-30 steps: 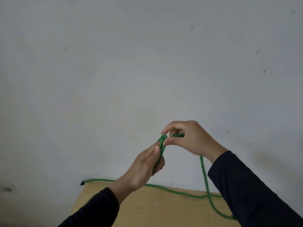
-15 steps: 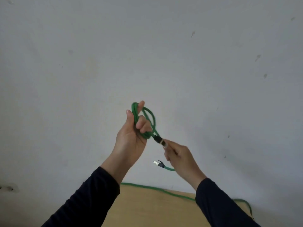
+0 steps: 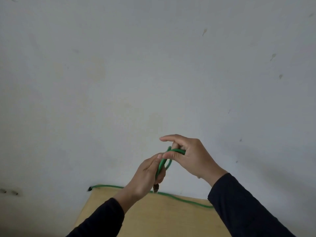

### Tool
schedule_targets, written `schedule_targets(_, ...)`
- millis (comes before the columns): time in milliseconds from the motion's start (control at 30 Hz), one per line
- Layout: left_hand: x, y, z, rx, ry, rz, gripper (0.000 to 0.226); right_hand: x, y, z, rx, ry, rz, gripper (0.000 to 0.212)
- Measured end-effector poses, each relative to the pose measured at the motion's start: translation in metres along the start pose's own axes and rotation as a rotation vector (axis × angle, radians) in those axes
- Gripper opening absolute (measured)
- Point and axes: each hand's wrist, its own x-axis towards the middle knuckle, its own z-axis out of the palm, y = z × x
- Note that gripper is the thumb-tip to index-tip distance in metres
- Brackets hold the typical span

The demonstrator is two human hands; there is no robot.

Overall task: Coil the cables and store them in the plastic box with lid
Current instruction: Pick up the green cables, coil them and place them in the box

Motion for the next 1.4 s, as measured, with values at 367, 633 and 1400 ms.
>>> schedule_targets(367,0.010,0.018,-0.014,-0.095,-0.119,-0.070,0.051,-0.003,0.000,-0.003,0.003,-0.038,0.074,0.027)
schedule_targets(633,0.007,0.006,-0.007,0.232,0.233,0.139,0.026,-0.005,0.009,0.001,0.038,0.215,0.159,0.018)
schedule_targets(1400,0.028,0.023,-0.030,-0.005,0.287,0.100,0.027,-0.006,0.018,-0.023,0.083,0.239,0.187,0.026)
